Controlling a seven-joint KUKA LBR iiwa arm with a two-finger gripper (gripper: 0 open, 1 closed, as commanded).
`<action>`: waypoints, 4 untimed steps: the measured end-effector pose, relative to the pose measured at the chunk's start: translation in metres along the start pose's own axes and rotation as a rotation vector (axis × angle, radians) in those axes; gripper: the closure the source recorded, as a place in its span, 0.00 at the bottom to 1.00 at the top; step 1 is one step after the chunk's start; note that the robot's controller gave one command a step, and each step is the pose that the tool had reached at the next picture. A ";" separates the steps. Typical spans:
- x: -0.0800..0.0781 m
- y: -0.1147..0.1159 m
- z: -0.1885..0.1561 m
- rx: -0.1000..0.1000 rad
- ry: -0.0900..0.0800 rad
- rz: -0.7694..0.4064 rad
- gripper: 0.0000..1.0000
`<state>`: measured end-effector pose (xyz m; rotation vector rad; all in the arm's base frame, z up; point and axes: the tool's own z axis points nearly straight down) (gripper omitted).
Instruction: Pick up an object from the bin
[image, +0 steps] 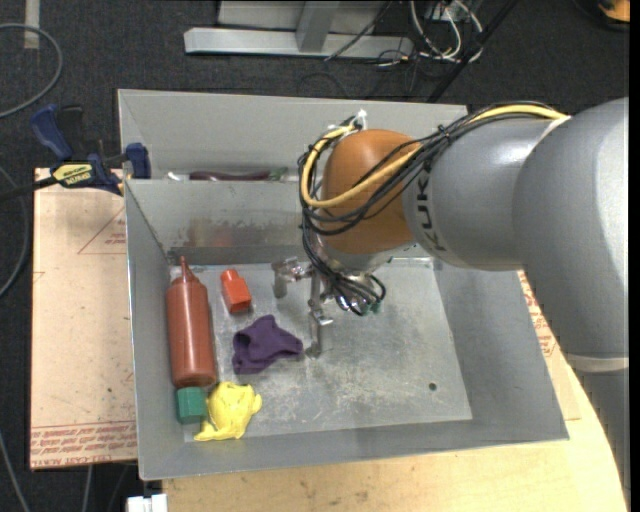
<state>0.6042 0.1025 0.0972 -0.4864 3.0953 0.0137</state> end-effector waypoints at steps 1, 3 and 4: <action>0.007 0.014 0.005 0.010 0.000 0.102 0.00; 0.002 0.047 0.028 -0.001 -0.002 0.004 1.00; -0.014 0.034 -0.097 -0.002 -0.006 -0.016 1.00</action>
Offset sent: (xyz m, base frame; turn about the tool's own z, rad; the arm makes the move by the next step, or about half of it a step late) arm -0.0167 0.0436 -0.0272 0.0035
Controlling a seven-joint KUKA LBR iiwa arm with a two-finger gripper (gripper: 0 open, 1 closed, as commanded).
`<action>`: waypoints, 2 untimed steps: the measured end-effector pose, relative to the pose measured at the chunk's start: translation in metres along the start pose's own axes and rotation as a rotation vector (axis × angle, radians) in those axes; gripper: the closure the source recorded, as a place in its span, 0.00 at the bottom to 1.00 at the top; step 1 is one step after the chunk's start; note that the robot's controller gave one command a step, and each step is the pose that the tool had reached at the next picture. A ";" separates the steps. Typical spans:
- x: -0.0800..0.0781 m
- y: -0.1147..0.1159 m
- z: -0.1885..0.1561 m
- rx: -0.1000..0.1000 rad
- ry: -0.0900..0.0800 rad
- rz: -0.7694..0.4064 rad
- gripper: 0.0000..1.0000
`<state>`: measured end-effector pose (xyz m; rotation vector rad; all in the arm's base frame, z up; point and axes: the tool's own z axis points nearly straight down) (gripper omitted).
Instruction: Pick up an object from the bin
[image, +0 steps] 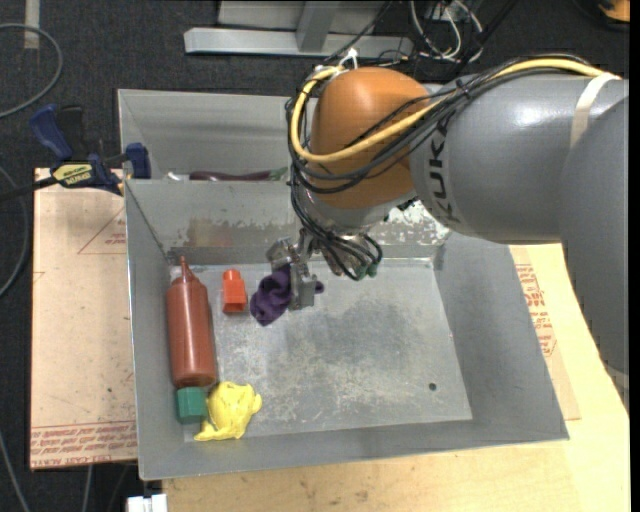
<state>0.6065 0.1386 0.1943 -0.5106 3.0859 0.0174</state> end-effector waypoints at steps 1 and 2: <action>0.000 0.000 0.000 0.000 0.000 0.000 1.00; 0.003 -0.005 -0.111 0.001 -0.004 0.004 1.00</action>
Offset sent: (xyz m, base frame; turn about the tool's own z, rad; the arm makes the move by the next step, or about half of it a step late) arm -0.0037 -0.0078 0.1111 0.0016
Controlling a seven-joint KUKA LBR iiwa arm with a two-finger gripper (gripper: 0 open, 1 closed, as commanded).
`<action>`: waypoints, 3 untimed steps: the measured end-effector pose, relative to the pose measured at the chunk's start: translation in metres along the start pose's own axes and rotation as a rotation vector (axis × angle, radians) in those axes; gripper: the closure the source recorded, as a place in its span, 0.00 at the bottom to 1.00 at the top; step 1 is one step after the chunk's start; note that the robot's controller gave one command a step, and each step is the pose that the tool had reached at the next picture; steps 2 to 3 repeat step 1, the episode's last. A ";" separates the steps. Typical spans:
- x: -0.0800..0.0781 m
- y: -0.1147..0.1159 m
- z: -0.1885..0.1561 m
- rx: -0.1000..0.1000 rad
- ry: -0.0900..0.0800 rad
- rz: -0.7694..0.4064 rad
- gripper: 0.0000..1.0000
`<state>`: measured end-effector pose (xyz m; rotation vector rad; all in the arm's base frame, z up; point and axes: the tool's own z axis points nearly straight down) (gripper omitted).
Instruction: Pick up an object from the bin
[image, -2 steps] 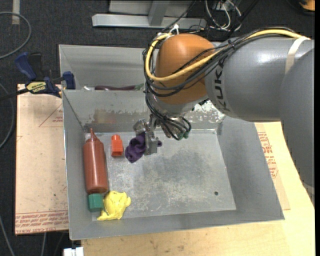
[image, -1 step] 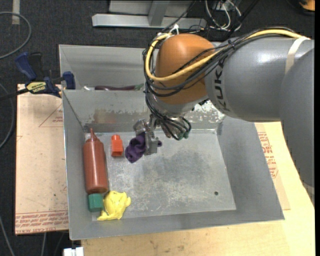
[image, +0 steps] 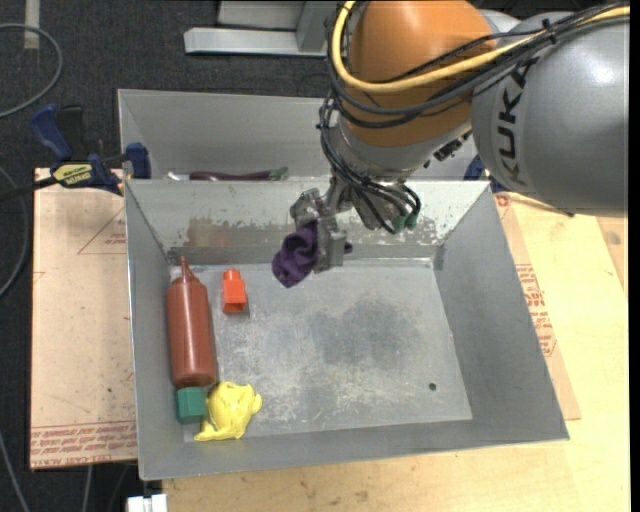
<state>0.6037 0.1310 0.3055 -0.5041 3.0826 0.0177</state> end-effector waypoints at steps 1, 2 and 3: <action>0.000 0.000 0.000 0.000 0.000 0.000 1.00; 0.000 0.000 0.000 0.000 0.000 0.000 1.00; 0.000 0.000 0.000 0.000 0.000 0.000 1.00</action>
Offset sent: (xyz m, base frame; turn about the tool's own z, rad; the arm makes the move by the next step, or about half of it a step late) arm -0.0196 -0.0146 0.1351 -0.2400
